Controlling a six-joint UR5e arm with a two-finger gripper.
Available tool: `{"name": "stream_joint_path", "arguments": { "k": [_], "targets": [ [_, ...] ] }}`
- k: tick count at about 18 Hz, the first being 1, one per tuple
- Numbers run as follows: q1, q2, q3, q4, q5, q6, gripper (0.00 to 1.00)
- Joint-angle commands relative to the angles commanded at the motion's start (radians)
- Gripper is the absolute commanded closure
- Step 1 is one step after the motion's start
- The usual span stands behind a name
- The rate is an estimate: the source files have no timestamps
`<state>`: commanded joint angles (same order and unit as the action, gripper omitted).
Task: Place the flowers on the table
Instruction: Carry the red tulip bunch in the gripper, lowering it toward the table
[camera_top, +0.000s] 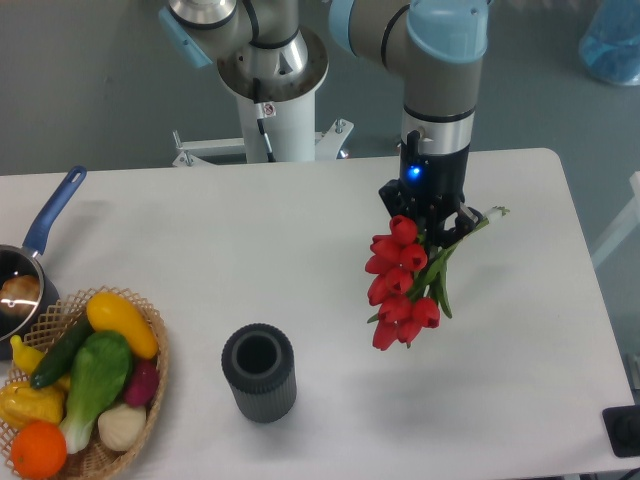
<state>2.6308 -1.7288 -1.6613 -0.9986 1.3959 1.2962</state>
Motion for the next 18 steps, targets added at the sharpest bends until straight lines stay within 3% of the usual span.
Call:
{"name": "stream_joint_path", "arguments": {
  "k": [7, 12, 15, 18],
  "targets": [
    [-0.002, -0.003, -0.005, -0.006, 0.005, -0.002, 0.91],
    [-0.002, -0.005, -0.081, -0.003, 0.035, -0.006, 0.91],
    [-0.023, -0.023, -0.095, 0.0, 0.064, -0.014, 0.9],
    [-0.057, -0.057, -0.098, 0.002, 0.095, -0.021, 0.82]
  ]
}}
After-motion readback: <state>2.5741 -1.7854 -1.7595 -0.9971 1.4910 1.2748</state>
